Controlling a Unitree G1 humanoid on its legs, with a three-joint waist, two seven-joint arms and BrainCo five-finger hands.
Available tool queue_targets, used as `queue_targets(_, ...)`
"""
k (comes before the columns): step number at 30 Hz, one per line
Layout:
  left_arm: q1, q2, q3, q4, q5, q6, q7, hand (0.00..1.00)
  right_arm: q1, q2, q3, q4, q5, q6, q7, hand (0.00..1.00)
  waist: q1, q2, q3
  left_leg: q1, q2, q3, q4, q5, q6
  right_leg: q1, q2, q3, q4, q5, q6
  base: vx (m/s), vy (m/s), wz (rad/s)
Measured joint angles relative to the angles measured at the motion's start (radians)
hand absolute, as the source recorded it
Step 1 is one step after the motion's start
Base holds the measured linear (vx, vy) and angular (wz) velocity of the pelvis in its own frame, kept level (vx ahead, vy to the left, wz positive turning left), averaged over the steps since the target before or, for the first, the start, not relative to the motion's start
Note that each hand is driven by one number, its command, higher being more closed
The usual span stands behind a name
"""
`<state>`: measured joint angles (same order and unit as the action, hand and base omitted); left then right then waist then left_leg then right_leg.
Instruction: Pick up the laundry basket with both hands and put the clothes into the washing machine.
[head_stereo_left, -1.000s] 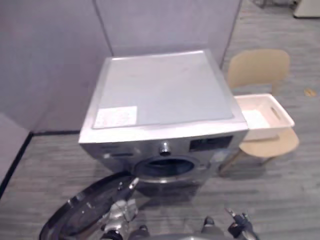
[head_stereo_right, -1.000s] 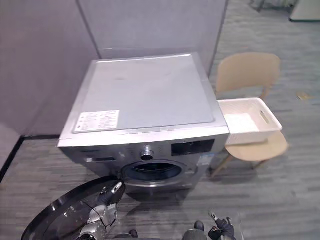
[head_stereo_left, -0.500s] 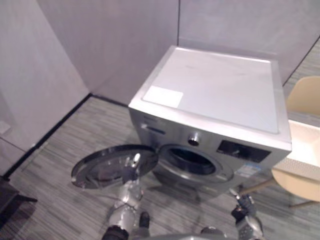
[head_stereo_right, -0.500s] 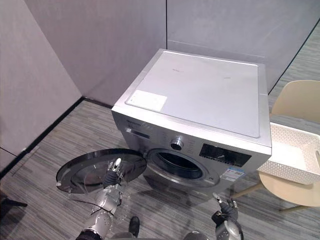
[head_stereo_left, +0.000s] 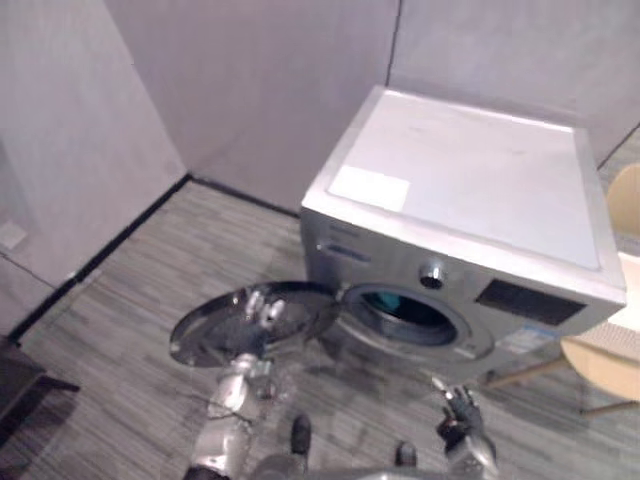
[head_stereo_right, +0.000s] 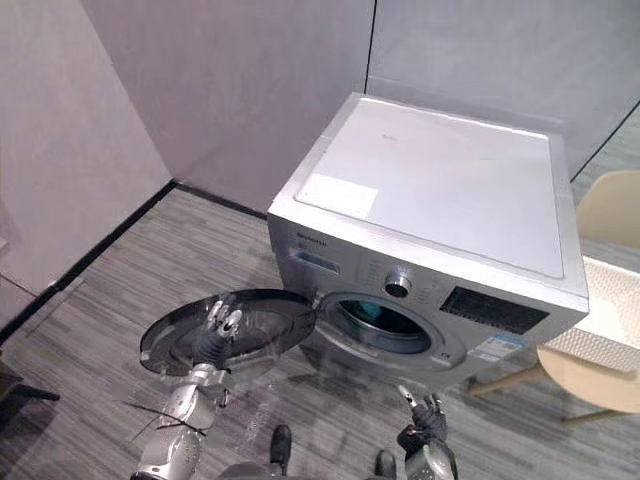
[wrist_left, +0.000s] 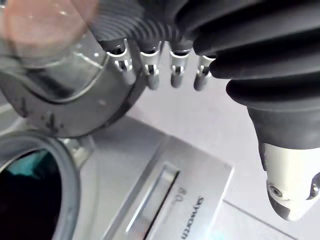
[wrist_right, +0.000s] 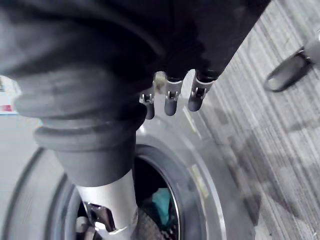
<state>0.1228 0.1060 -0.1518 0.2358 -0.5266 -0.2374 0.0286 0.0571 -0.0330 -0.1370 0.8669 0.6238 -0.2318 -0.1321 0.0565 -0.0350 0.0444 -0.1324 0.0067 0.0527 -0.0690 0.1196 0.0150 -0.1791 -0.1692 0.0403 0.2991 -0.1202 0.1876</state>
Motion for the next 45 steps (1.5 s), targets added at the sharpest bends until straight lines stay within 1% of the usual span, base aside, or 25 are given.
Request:
queue_targets(1, 0.006, -0.005, 0.012, 0.000, 0.016, 0.000, 0.001, 0.00, 0.005, -0.003, 0.000, 0.000, -0.008, -0.001, 0.005, 0.00, -0.012, -0.018, -0.002, -0.001, -0.019, 0.002, 0.043, -0.031, -0.004, -0.005, 0.008, -0.004, 0.057, -0.014, -0.012, 0.11, -0.036, -0.10)
queue_targets(2, 0.011, -0.008, 0.015, 0.000, 0.022, 0.000, 0.002, 0.00, 0.004, -0.006, 0.000, 0.000, -0.010, -0.001, 0.005, 0.00, -0.010, -0.021, -0.004, -0.002, -0.026, 0.004, 0.065, -0.049, -0.006, 0.002, 0.007, 0.011, 0.047, -0.008, -0.008, 0.11, 0.014, -0.27)
queue_targets(3, 0.010, -0.020, 0.013, 0.001, 0.029, -0.001, 0.004, 0.00, -0.003, -0.008, 0.009, -0.009, -0.015, -0.004, 0.005, 0.00, -0.012, -0.020, -0.013, -0.014, -0.024, 0.012, 0.091, -0.062, -0.001, 0.033, 0.008, 0.027, -0.008, 0.006, -0.013, 0.08, 0.039, -0.43)
queue_targets(6, -0.026, -0.026, 0.009, 0.015, 0.029, -0.001, 0.018, 0.00, -0.016, -0.017, 0.069, -0.020, -0.038, -0.005, 0.006, 0.00, -0.013, -0.039, -0.017, -0.031, -0.027, 0.039, 0.089, -0.054, -0.001, 0.067, 0.000, 0.028, -0.134, 0.007, -0.019, 0.02, -0.009, -0.25)
queue_targets(7, -0.043, -0.030, 0.005, 0.018, 0.029, -0.002, 0.018, 0.00, -0.030, -0.019, 0.079, -0.019, -0.041, -0.004, 0.006, 0.00, -0.011, -0.030, -0.014, -0.038, -0.024, 0.033, 0.090, -0.045, -0.006, 0.086, 0.009, 0.032, -0.183, 0.011, -0.048, -0.04, -0.046, 0.00)
queue_targets(9, -0.048, -0.044, 0.004, 0.028, 0.029, -0.003, 0.018, 0.00, -0.041, -0.023, 0.083, -0.019, -0.045, -0.004, 0.005, 0.00, -0.008, -0.012, -0.011, -0.039, -0.014, 0.021, 0.088, -0.037, -0.013, 0.097, 0.022, 0.030, -0.201, 0.016, -0.056, -0.07, -0.052, 0.16)
queue_targets(10, -0.042, -0.059, 0.003, 0.033, 0.026, -0.003, 0.018, 0.00, -0.056, -0.040, 0.106, -0.019, -0.048, -0.004, 0.006, 0.00, 0.005, 0.009, -0.005, -0.030, -0.002, 0.007, 0.082, -0.028, -0.022, 0.105, 0.035, 0.017, -0.208, 0.023, -0.068, -0.10, -0.070, 0.17)
queue_targets(13, -0.013, -0.084, 0.000, 0.032, 0.026, -0.005, 0.015, 0.00, -0.069, -0.064, 0.128, -0.019, -0.077, -0.004, 0.007, 0.00, 0.017, 0.043, 0.001, -0.013, 0.017, -0.024, 0.053, -0.011, -0.044, 0.127, 0.056, -0.005, -0.214, 0.021, -0.087, -0.08, -0.073, 0.24)
queue_targets(16, 0.019, -0.082, -0.002, 0.017, 0.027, -0.005, 0.013, 0.00, -0.066, -0.074, 0.146, -0.017, -0.085, -0.003, 0.007, 0.00, 0.015, 0.058, 0.008, 0.032, 0.021, -0.041, -0.004, 0.016, -0.065, 0.138, 0.062, -0.036, -0.152, -0.019, -0.092, -0.04, -0.064, 0.36)
queue_targets(18, 0.020, -0.074, -0.007, -0.037, 0.028, -0.002, -0.003, 0.00, -0.059, -0.074, 0.146, -0.017, -0.085, -0.002, 0.007, 0.00, 0.015, 0.038, 0.023, 0.027, 0.002, -0.048, 0.030, -0.010, -0.052, 0.112, 0.039, -0.047, -0.018, -0.099, -0.084, -0.04, -0.052, 0.39)
queue_targets(19, 0.019, -0.073, -0.008, -0.055, 0.028, -0.002, -0.006, 0.00, -0.058, -0.074, 0.145, -0.017, -0.085, -0.001, 0.006, 0.00, 0.015, 0.033, 0.022, 0.020, -0.003, -0.045, 0.040, -0.028, -0.054, 0.104, 0.031, -0.049, 0.005, -0.115, -0.081, -0.08, -0.046, 0.35)
queue_targets(20, 0.018, -0.073, -0.012, -0.092, 0.029, -0.002, -0.007, 0.00, -0.057, -0.074, 0.145, -0.017, -0.084, 0.000, 0.006, 0.00, 0.012, 0.022, 0.015, 0.016, -0.008, -0.028, 0.044, -0.080, -0.067, 0.094, 0.021, -0.033, 0.030, -0.138, -0.082, -0.05, -0.050, 0.31)
queue_targets(21, 0.012, -0.069, -0.013, -0.115, 0.030, -0.004, -0.007, 0.00, -0.050, -0.072, 0.145, -0.018, -0.084, -0.002, 0.007, 0.00, 0.010, -0.008, 0.005, 0.006, -0.013, 0.009, 0.070, -0.109, -0.057, 0.068, -0.009, -0.021, 0.034, -0.149, -0.090, 0.00, -0.026, 0.22)
queue_targets(22, 0.007, -0.078, -0.016, -0.128, 0.030, -0.008, -0.006, 0.00, -0.049, -0.075, 0.146, -0.020, -0.084, -0.002, 0.008, 0.00, 0.013, 0.015, -0.006, -0.011, -0.002, 0.010, 0.103, -0.108, -0.041, 0.063, -0.002, -0.012, 0.055, -0.155, -0.089, 0.06, -0.024, 0.10)
queue_targets(23, 0.008, -0.085, -0.017, -0.136, 0.031, -0.008, -0.005, 0.00, -0.047, -0.087, 0.146, -0.019, -0.083, -0.001, 0.008, 0.00, 0.012, 0.029, -0.014, -0.012, 0.010, 0.014, 0.102, -0.072, -0.060, 0.057, 0.014, -0.014, 0.075, -0.168, -0.083, 0.09, -0.053, 0.22)
queue_targets(24, 0.005, -0.091, -0.023, -0.142, 0.030, -0.008, -0.002, 0.00, -0.045, -0.083, 0.153, -0.019, -0.083, 0.003, 0.008, 0.00, -0.010, 0.018, -0.024, -0.006, -0.009, -0.007, 0.090, -0.038, -0.058, 0.048, 0.009, 0.011, 0.115, -0.182, -0.086, 0.10, -0.069, 0.39)
queue_targets(26, -0.003, -0.090, -0.033, -0.157, 0.030, -0.008, 0.002, 0.00, -0.054, -0.079, 0.157, -0.020, -0.083, 0.002, 0.007, 0.00, -0.022, 0.013, -0.027, 0.021, -0.016, -0.034, 0.020, 0.006, -0.061, 0.051, 0.012, 0.012, 0.114, -0.190, -0.088, 0.10, -0.074, 0.43)
queue_targets(28, -0.016, -0.095, -0.049, -0.172, 0.030, -0.008, 0.008, 0.00, -0.070, -0.080, 0.165, -0.020, -0.083, 0.001, 0.006, 0.00, -0.020, 0.018, -0.029, 0.038, -0.022, -0.054, -0.025, 0.040, -0.061, 0.059, 0.014, 0.001, 0.114, -0.189, -0.088, 0.04, -0.071, 0.27)
queue_targets(32, -0.018, -0.093, -0.061, -0.283, 0.030, -0.016, 0.019, 0.00, -0.103, -0.070, 0.201, -0.019, -0.083, -0.003, 0.006, 0.00, -0.015, 0.020, -0.030, 0.052, -0.023, -0.064, -0.026, 0.040, -0.061, 0.089, 0.012, -0.005, 0.087, -0.187, -0.090, 0.00, -0.029, 0.09)
queue_targets(34, -0.016, -0.092, -0.054, -0.332, 0.030, -0.038, 0.020, 0.00, -0.111, -0.070, 0.237, -0.017, -0.085, -0.006, 0.006, 0.00, -0.009, 0.032, -0.037, 0.041, -0.018, -0.064, -0.027, 0.040, -0.061, 0.087, 0.014, -0.004, 0.066, -0.174, -0.086, -0.05, -0.008, -0.02)
queue_targets(36, -0.005, -0.091, -0.041, -0.353, 0.031, -0.045, 0.027, 0.00, -0.111, -0.069, 0.259, -0.013, -0.085, -0.006, 0.006, 0.00, 0.001, 0.040, -0.038, 0.034, -0.013, -0.060, -0.030, 0.040, -0.061, 0.086, 0.019, 0.001, 0.045, -0.159, -0.085, -0.06, 0.015, -0.11)
queue_targets(37, 0.001, -0.091, -0.031, -0.360, 0.034, -0.048, 0.040, 0.00, -0.107, -0.068, 0.273, -0.007, -0.085, -0.005, 0.007, 0.00, 0.013, 0.045, -0.038, 0.026, -0.007, -0.053, -0.032, 0.039, -0.061, 0.084, 0.026, 0.009, 0.026, -0.146, -0.084, -0.07, 0.025, -0.15)
queue_targets(38, 0.008, -0.091, -0.024, -0.364, 0.043, -0.053, 0.045, 0.00, -0.103, -0.066, 0.274, -0.006, -0.085, -0.005, 0.007, 0.00, 0.013, 0.046, -0.037, 0.017, -0.003, -0.052, -0.032, 0.039, -0.061, 0.079, 0.029, 0.010, 0.013, -0.137, -0.082, -0.11, 0.031, -0.11)
queue_targets(42, 0.041, -0.089, 0.058, -0.365, 0.132, -0.055, 0.085, 0.00, -0.086, -0.065, 0.271, -0.005, -0.086, -0.005, 0.008, 0.00, 0.013, 0.052, -0.022, -0.043, 0.006, -0.050, -0.033, 0.039, -0.067, 0.038, 0.039, 0.014, -0.032, -0.099, -0.077, -0.06, 0.022, -0.06)
queue_targets(45, 0.005, -0.045, 0.190, -0.328, 0.227, -0.056, 0.124, 0.00, -0.084, -0.066, 0.252, 0.015, -0.091, -0.002, 0.028, 0.00, 0.014, 0.048, 0.013, -0.118, 0.024, -0.049, -0.033, 0.042, -0.069, -0.006, 0.057, 0.017, -0.107, -0.046, -0.067, -0.05, 0.015, -0.12)
